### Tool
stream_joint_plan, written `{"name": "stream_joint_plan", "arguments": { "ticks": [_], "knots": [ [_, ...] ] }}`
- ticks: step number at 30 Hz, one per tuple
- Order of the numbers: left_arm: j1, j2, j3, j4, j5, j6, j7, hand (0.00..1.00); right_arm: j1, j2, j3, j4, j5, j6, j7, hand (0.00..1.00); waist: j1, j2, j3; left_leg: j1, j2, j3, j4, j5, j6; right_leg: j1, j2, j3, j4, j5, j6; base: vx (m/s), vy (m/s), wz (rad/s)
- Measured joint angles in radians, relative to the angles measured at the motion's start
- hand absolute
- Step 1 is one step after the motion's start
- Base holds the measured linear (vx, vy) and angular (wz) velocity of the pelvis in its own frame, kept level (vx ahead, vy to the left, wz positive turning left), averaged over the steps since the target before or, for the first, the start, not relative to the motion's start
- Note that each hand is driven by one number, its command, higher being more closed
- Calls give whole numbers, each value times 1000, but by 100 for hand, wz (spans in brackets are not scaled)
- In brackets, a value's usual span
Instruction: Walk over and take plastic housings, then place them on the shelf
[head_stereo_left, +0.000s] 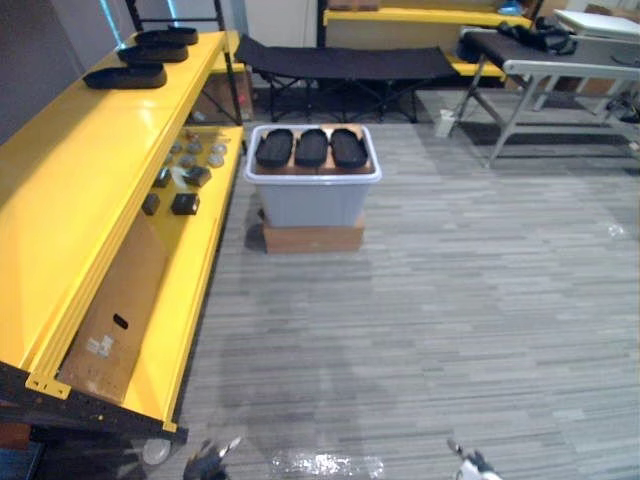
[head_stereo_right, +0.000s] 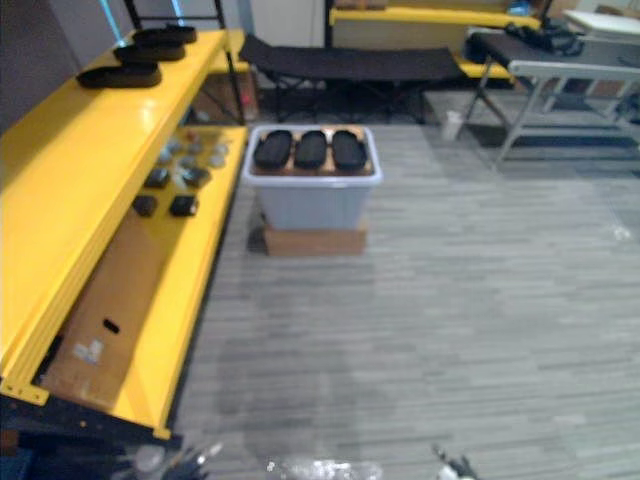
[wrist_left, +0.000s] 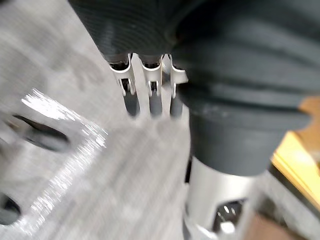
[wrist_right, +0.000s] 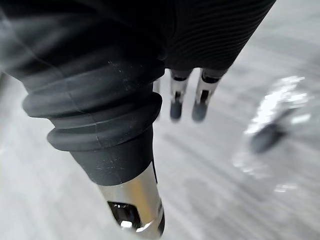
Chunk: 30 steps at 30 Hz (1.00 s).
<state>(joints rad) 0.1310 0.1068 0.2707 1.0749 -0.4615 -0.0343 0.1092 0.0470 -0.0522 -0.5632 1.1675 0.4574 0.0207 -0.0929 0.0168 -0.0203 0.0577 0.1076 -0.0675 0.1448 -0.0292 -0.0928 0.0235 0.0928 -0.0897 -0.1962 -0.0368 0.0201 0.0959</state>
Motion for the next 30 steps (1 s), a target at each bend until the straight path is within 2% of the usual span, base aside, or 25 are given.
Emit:
{"name": "stream_joint_plan", "arguments": {
  "ticks": [2, 6, 9, 16, 25, 30],
  "knots": [
    [17, -15, 51, 6, 2, 21, 5, 0, 13, 22, -2, 0, 0, 34, 15, 0, 0, 6, -5, 0, 1, 0, -2, -1, 3, -4, 1, -4, 6, -8, -11, -106, -26, -2],
    [34, -75, 113, 6, 16, 23, 1, 0, 39, 47, 2, -2, 0, 44, 37, 0, 2, 13, -25, 17, -1, 0, -57, 25, 30, -6, 1, -46, 13, -36, -21, -116, -39, 4],
    [50, -105, 119, 5, 77, 14, -2, 0, 52, 45, 9, -4, -1, 40, 52, 0, 3, 17, -41, 18, 4, 4, -58, 26, 27, -5, 2, -54, 7, -41, -22, -55, -29, 7],
    [36, -82, 49, 5, 228, -3, -7, 0, 52, 39, 94, -6, 20, 24, 81, 0, 14, 5, -46, 14, 6, 6, -58, 30, 26, 13, 4, -79, -17, -21, -18, 46, -15, 3],
    [-6, -55, -57, 6, 212, -6, 0, 0, -24, 52, 135, 1, 8, 26, 95, 0, 13, -3, -40, 14, 1, 8, -53, 26, 20, 14, 1, -78, -29, -15, -17, 51, -3, 0],
    [-12, -61, -54, 7, 106, 41, 3, 0, -34, 57, 136, 1, -2, 27, 93, 0, 14, -3, -39, 15, 1, 7, -53, 26, 20, 14, 1, -78, -28, -14, -18, -6, 0, 0]
  ]
}}
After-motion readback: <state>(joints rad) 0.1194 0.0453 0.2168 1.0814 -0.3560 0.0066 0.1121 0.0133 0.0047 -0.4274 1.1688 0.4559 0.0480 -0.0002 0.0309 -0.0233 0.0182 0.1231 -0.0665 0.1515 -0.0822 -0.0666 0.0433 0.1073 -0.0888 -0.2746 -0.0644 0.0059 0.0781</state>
